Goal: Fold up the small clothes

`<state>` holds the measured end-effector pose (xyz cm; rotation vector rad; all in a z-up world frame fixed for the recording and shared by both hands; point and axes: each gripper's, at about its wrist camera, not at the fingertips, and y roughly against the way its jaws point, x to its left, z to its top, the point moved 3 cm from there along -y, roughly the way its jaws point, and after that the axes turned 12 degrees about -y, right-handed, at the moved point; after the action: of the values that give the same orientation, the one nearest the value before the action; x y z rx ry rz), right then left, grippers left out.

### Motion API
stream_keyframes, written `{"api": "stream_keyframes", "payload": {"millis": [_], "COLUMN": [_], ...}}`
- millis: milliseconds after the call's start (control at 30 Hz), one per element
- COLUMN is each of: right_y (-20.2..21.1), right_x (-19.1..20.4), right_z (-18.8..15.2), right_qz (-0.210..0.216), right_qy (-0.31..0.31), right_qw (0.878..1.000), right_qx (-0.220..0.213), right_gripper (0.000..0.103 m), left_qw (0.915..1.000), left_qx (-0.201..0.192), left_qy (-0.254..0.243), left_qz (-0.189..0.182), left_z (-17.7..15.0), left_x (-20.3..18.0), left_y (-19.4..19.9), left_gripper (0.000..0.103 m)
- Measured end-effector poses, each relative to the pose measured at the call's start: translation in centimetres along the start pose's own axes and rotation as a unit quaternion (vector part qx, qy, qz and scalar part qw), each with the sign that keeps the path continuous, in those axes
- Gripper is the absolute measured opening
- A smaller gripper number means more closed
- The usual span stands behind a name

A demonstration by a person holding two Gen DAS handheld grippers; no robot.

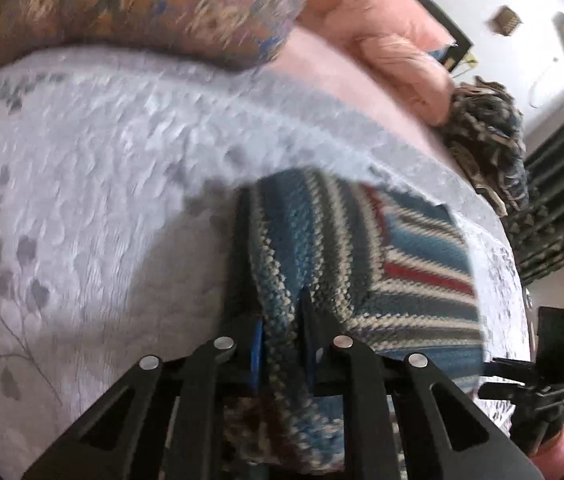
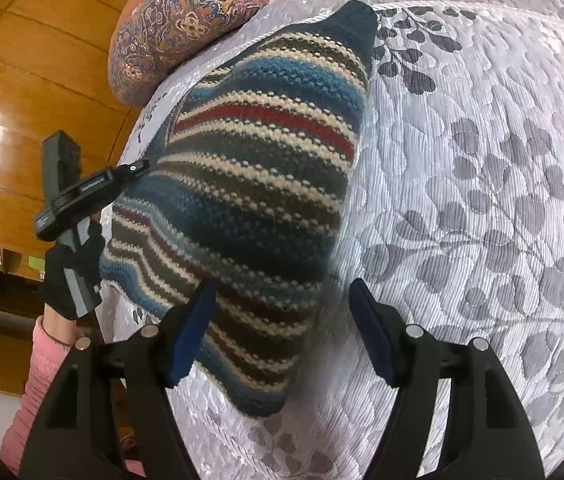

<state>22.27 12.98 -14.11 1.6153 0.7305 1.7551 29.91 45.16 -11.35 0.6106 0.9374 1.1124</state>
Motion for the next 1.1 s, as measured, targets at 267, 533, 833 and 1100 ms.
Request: {"api": "stream_keyframes", "payload": {"millis": [267,533,833,1100], "right_y": [0.2,-0.6,-4.9,-3.6], "right_x": [-0.2,-0.5,-0.3,2.3], "right_z": [0.5,1.5,2.6,2.5], "right_qz": [0.01,0.048,0.118,0.106], "right_qy": [-0.009,-0.029,-0.065,-0.021], "right_qw": [1.0,0.998,0.99,0.994], "right_qx": [-0.005,0.003,0.036,0.014], "right_gripper": [0.072,0.074,0.089,0.046], "left_qw": [0.9995,0.9948,0.9906,0.9931], "left_qx": [-0.004,0.038,0.047,0.015], "left_qy": [-0.009,0.003,-0.015,-0.022], "left_qz": [-0.03,-0.094,-0.128,-0.114], "left_z": [0.1,-1.1,-1.2,-2.3], "left_x": [-0.2,0.1,-1.0,-2.5], "left_y": [2.1,-0.9,-2.8,-1.1], "left_gripper": [0.069,0.077,0.076,0.04]}}
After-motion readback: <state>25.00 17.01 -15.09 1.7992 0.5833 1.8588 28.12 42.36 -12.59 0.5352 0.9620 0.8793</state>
